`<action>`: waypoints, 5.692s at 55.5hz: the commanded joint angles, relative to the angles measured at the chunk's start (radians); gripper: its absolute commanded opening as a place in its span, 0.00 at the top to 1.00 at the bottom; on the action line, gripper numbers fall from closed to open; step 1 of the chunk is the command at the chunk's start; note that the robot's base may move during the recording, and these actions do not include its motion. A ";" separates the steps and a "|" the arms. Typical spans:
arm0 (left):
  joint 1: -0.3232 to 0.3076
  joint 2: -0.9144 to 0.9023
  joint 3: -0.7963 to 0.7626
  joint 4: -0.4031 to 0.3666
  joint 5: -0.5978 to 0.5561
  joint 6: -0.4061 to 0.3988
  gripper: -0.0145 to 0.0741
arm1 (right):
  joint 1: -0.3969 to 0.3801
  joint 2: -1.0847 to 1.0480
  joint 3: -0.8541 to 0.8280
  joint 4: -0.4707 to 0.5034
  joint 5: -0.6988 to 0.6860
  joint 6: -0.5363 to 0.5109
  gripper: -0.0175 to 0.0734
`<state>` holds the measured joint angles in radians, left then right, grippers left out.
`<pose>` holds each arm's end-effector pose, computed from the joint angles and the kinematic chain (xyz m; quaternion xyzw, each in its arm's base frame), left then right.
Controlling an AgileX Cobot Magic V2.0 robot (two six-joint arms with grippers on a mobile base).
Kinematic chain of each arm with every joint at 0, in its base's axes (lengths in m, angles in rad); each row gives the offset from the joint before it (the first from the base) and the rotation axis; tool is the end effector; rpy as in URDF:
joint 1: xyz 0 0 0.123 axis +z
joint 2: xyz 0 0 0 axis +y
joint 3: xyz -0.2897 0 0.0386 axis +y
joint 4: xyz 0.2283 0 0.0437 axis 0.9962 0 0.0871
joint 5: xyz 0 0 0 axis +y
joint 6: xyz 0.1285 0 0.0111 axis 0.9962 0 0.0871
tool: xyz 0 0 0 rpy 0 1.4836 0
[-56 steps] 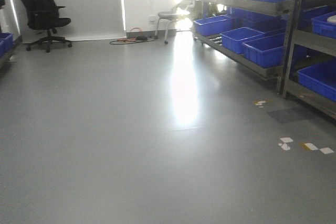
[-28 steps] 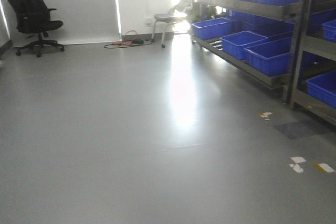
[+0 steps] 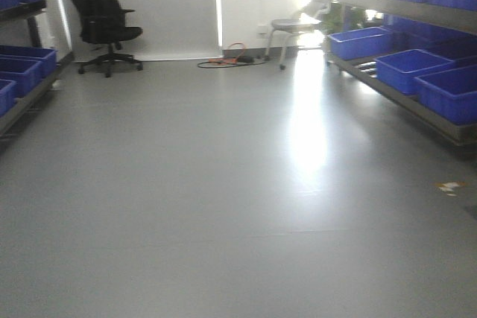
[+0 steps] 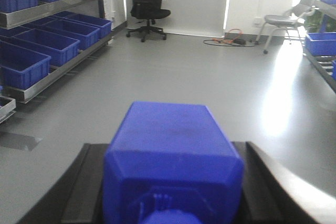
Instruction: Pick and sort blue part to right shelf
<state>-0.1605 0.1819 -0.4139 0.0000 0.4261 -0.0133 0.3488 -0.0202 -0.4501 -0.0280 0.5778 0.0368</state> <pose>0.0616 -0.0100 0.2945 0.0547 0.7419 -0.0580 0.6658 0.0216 0.0057 0.2954 -0.1139 0.7050 0.1207 0.6895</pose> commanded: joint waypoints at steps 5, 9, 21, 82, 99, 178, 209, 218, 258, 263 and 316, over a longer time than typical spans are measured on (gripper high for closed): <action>0.001 0.015 -0.032 -0.007 -0.096 0.001 0.46 | 0.001 0.000 -0.023 -0.006 -0.097 -0.011 0.60; 0.001 0.015 -0.032 -0.007 -0.096 0.001 0.46 | 0.001 0.000 -0.023 -0.006 -0.097 -0.011 0.60; 0.001 0.015 -0.032 -0.007 -0.096 0.001 0.46 | 0.001 0.000 -0.023 -0.006 -0.097 -0.011 0.60; 0.001 0.015 -0.032 -0.007 -0.096 0.001 0.46 | 0.000 0.000 -0.023 -0.006 -0.097 -0.011 0.60; 0.001 0.015 -0.032 -0.007 -0.096 0.001 0.46 | 0.000 0.000 -0.023 -0.006 -0.097 -0.011 0.60; 0.001 0.015 -0.032 -0.007 -0.096 0.001 0.46 | 0.000 0.000 -0.023 -0.006 -0.097 -0.011 0.60; 0.001 0.015 -0.032 -0.007 -0.096 0.001 0.46 | 0.000 0.000 -0.023 -0.006 -0.097 -0.011 0.60; 0.001 0.015 -0.032 -0.007 -0.096 0.001 0.46 | 0.000 0.000 -0.023 -0.006 -0.097 -0.011 0.60; 0.001 0.015 -0.032 -0.012 -0.097 0.001 0.46 | 0.000 0.000 -0.023 -0.006 -0.097 -0.011 0.60; 0.001 0.015 -0.032 -0.012 -0.099 0.001 0.46 | 0.000 0.000 -0.023 -0.006 -0.097 -0.011 0.60; -0.175 1.031 -0.460 -0.158 -0.384 0.001 0.46 | 0.000 0.000 -0.023 -0.006 -0.098 -0.011 0.60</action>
<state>-0.3045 1.1415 -0.8364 -0.1490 0.2062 -0.0110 0.3519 -0.0202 -0.4501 -0.0280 0.5778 0.0368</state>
